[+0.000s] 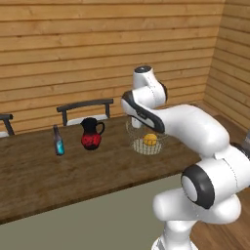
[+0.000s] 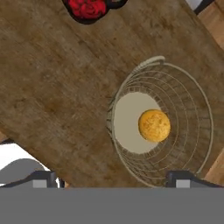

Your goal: Open the cabinet, pick up the bread from the cabinet and place it in the basket. Then move the basket to the dining counter.

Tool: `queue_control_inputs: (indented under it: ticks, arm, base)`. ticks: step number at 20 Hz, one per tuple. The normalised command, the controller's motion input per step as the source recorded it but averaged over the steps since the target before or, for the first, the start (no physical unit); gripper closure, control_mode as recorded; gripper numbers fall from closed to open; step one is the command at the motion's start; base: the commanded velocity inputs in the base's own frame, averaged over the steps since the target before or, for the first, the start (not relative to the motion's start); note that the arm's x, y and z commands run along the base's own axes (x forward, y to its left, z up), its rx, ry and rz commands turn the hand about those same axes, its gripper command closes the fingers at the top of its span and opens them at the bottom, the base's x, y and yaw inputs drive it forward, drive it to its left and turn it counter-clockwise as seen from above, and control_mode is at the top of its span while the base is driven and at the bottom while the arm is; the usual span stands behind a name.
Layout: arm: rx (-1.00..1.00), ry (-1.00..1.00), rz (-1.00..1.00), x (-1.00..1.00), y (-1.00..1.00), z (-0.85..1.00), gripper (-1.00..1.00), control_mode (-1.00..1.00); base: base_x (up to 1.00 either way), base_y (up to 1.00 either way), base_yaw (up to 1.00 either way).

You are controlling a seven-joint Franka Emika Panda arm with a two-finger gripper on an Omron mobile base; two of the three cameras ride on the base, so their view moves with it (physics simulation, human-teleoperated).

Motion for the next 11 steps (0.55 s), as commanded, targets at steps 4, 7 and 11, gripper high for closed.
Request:
queue_control_inputs:
  ticks: [4, 7, 11]
  arm:
    - [0.12, -0.01, -0.34, -1.00, 0.00, 0.25, -1.00, -1.00]
    - [0.16, 0.00, -0.38, -1.00, 0.00, 0.16, -1.00, -1.00]
    - [0.22, 0.00, -0.43, -0.99, -0.03, 0.09, -1.00, -1.00]
  base:
    - [0.00, 0.00, 0.00]
    - [0.00, 0.00, 0.00]
    - [0.00, 0.00, 0.00]
